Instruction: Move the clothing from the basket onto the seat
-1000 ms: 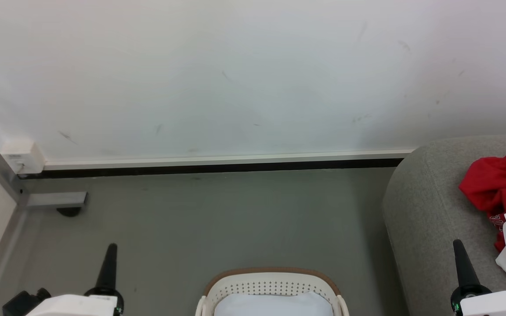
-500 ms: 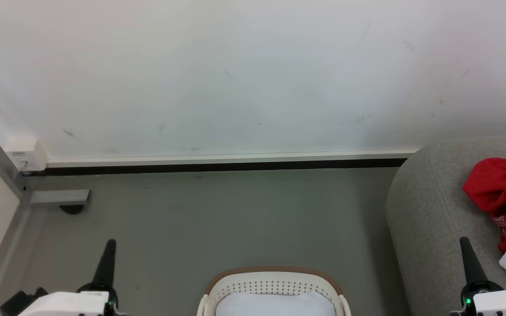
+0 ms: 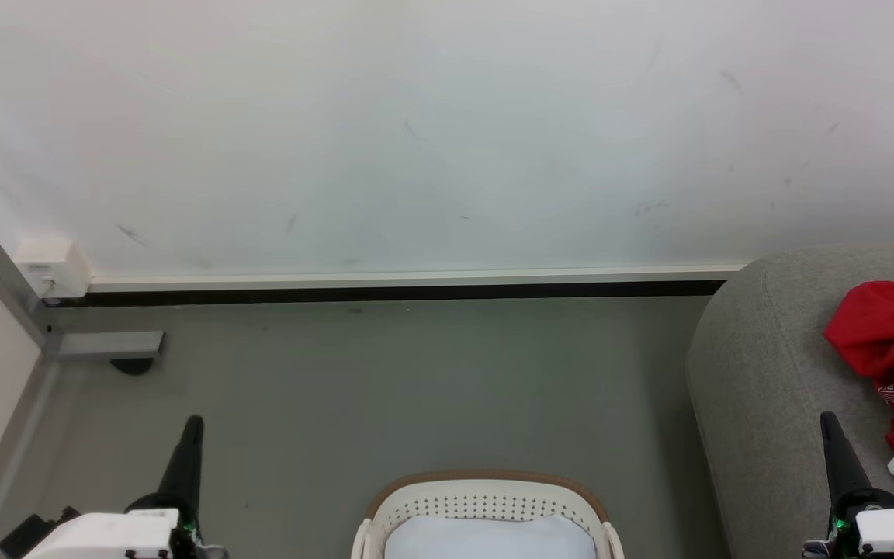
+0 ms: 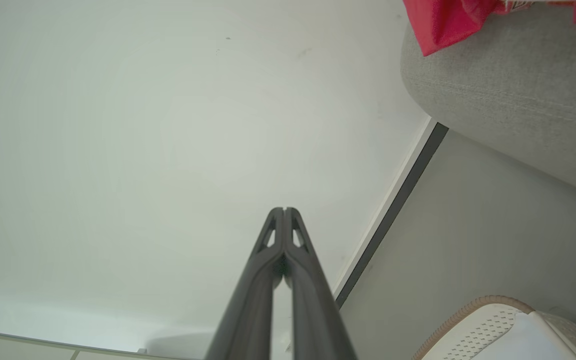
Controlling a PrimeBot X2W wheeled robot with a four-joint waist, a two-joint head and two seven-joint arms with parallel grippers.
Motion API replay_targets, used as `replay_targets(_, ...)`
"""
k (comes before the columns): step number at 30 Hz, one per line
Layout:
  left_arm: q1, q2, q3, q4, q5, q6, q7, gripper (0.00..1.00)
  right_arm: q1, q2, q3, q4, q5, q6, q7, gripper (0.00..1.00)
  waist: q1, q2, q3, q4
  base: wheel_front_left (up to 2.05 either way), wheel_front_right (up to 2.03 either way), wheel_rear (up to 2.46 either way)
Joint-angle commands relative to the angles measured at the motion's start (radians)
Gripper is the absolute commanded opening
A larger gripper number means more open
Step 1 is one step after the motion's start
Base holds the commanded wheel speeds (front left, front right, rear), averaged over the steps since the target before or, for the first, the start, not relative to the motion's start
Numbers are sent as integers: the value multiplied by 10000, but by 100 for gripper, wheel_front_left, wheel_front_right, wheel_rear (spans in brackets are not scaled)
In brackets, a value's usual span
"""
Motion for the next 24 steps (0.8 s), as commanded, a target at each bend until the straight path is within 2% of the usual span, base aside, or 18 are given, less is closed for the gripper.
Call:
replay_targets(1, -148, 29, 76, -109, -248, 3, 103, 0, -133, -78, -53, -89, 225, -16, 35, 0, -1, -1, 4, 11, 0, 0, 0)
replay_targets(24, -180, -5, 225, -313, -1698, 102, 509, 0, -159, -268, -91, -200, 1895, -20, 234, 0, -1, -1, 50, 155, 0, 0, 0)
